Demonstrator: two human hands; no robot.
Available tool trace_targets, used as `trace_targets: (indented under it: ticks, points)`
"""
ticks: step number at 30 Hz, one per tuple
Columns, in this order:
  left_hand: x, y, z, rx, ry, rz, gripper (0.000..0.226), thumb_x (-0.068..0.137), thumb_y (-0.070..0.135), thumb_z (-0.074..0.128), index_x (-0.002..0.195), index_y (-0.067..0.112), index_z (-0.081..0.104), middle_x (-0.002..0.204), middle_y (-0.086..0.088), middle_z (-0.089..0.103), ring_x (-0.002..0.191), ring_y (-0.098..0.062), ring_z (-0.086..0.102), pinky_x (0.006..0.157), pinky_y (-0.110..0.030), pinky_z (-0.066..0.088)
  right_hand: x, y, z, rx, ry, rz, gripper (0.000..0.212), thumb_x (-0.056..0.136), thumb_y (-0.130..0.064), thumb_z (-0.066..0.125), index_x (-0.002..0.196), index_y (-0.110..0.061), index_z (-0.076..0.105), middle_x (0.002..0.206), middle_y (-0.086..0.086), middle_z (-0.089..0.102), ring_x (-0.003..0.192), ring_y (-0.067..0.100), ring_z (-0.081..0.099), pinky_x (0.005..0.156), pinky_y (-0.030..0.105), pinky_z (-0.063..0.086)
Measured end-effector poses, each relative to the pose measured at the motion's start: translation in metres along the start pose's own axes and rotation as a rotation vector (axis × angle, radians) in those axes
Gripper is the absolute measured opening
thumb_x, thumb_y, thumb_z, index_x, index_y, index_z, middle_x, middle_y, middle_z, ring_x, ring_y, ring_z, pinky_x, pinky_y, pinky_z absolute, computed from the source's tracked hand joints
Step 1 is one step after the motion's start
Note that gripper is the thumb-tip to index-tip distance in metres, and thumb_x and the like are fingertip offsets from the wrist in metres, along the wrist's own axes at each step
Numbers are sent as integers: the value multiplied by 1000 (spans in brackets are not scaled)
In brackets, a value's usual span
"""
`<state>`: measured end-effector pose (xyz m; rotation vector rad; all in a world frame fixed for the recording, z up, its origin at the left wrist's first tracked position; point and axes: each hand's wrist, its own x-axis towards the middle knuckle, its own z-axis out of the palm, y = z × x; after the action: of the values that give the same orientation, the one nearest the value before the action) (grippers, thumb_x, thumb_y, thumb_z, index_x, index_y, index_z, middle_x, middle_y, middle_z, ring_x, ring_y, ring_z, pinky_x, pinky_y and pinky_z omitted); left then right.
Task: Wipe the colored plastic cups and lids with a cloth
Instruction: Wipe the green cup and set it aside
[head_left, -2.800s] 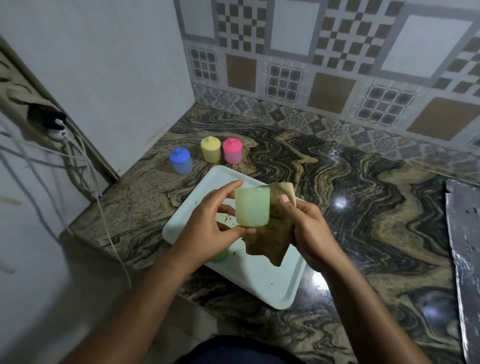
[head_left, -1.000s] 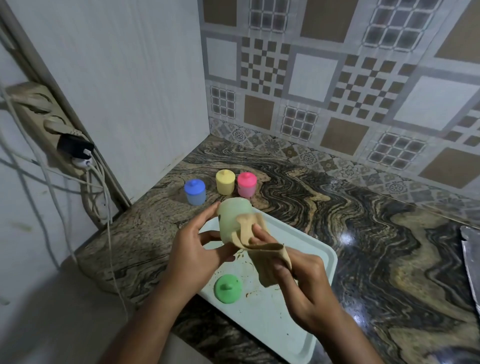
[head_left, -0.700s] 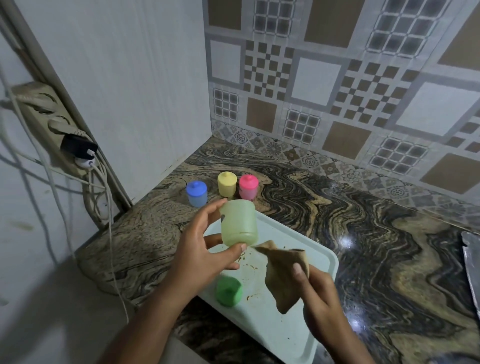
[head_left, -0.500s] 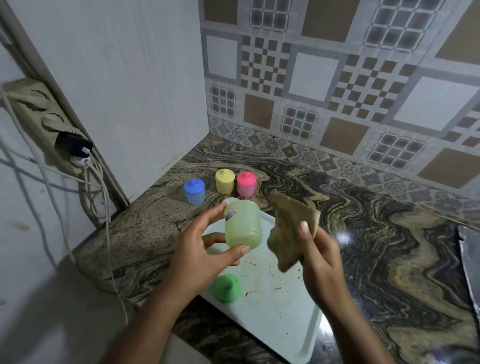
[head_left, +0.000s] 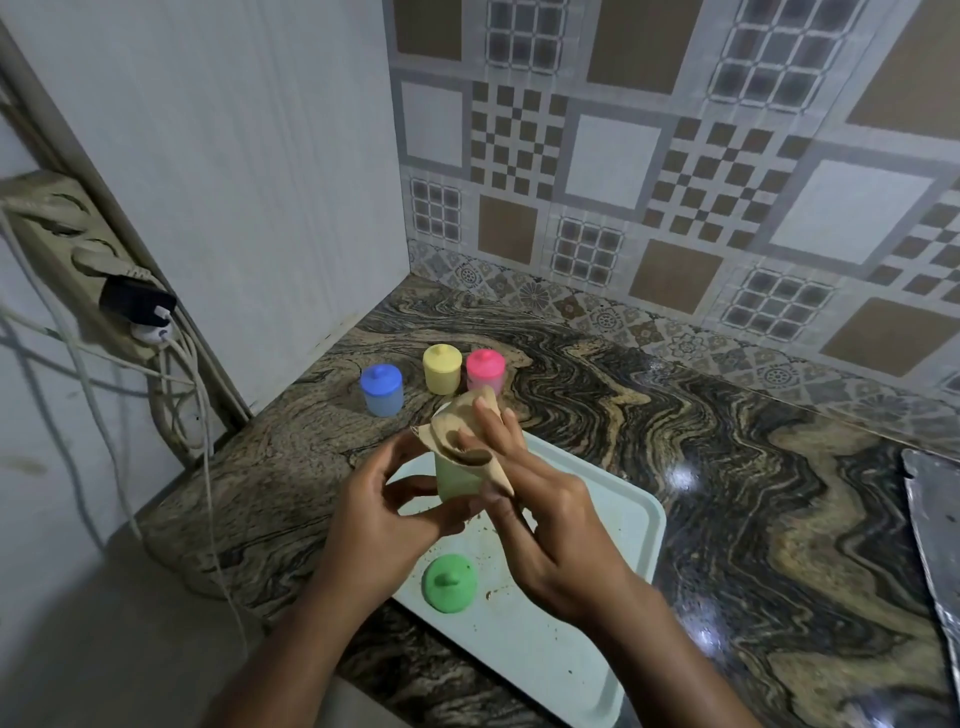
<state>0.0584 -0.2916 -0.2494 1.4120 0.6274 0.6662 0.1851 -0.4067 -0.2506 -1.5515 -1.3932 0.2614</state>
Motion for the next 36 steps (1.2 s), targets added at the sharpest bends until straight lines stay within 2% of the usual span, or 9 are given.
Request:
trace_targets:
  ticks: [6,11,16,21,23,28,31,34,36]
  points:
    - [6,-10,-3,-72,15,-11,68,69,-18,78,126,14,63,121,-9,71,87,-18,76,62,-29,61,-23,-4,4,41,74,-72,41,102,-8,46,141,1,55,156,13,45,149,24,38,118,55,36]
    - [8,-9,-3,-21,-57,22,72,69,-24,76,121,23,64,124,5,69,91,0,72,64,-16,57,-41,0,-3,72,73,-90,42,106,-19,42,142,-1,55,158,11,44,146,27,43,118,39,39]
    - [6,-13,-4,-43,-82,-7,74,74,-25,71,124,29,59,130,8,65,97,2,72,65,-18,58,-60,10,-9,57,32,-30,41,105,-20,45,142,-6,57,154,3,51,131,26,61,107,35,50]
    - [7,-14,-9,-120,-45,-62,80,68,8,83,140,28,52,138,8,63,103,-25,74,64,-53,62,-72,12,-12,172,55,176,36,107,-31,46,128,-18,71,103,7,77,103,11,70,86,27,55]
    - [8,-14,-10,-145,-25,-83,84,66,6,84,140,28,52,138,10,63,106,-28,73,67,-53,62,-67,8,-14,348,182,210,35,102,-23,44,116,-17,76,85,17,73,88,13,68,78,26,54]
    - [6,-9,-8,-113,-31,-92,75,67,-1,86,128,33,59,131,13,65,104,-27,73,67,-51,62,-29,0,-29,651,487,304,43,96,-51,58,86,-13,76,71,5,67,72,20,62,70,38,50]
    - [4,-5,-2,-73,-79,-83,75,73,-10,82,129,34,58,131,9,66,97,-30,75,63,-53,61,-4,-3,-33,523,422,210,44,105,-32,43,71,-10,63,61,12,58,60,34,53,64,54,46]
    - [4,0,5,-2,-101,-38,77,73,-7,84,133,34,58,132,10,65,98,-29,75,60,-52,62,13,-5,-26,325,297,192,36,105,-28,41,93,-4,65,73,20,62,64,38,58,58,55,47]
    - [5,2,7,7,-80,-31,73,71,-3,86,130,33,62,130,13,66,98,-28,74,60,-52,62,17,0,-18,126,177,162,36,105,-28,42,125,-11,67,111,2,74,99,19,71,80,44,57]
